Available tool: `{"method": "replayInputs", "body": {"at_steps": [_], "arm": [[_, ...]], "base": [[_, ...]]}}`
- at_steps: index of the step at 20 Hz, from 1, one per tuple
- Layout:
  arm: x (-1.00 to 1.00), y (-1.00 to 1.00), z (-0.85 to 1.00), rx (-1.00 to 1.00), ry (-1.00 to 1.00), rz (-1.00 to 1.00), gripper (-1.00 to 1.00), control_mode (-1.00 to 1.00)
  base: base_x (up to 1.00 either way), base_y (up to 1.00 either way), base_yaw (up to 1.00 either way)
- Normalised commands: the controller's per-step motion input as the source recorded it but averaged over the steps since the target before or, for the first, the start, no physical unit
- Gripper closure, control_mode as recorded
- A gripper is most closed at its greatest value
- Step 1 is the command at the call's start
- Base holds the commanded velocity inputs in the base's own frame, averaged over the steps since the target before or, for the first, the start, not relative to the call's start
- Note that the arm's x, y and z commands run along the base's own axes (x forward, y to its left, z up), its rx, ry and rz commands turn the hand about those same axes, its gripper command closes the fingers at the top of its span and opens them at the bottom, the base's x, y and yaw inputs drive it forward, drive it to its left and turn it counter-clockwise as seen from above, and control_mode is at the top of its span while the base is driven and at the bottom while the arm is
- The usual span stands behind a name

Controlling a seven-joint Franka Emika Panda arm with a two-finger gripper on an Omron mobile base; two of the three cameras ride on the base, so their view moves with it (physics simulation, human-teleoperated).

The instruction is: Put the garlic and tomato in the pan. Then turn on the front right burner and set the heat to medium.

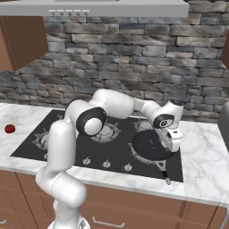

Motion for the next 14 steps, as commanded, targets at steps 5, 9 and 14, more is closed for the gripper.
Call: {"method": "replayInputs", "body": {"at_steps": [5, 9, 14], "arm": [[0.00, 0.08, -0.16, 0.00, 0.00, 0.00, -1.00, -1.00], [0.00, 0.00, 0.00, 0.00, 0.00, 0.00, -1.00, -1.00], [0.00, 0.00, 0.00, 0.00, 0.00, 0.00, -1.00, -1.00]], "base": [[0.00, 0.00, 0.00], [0.00, 0.00, 0.00], [0.00, 0.00, 0.00]]}}
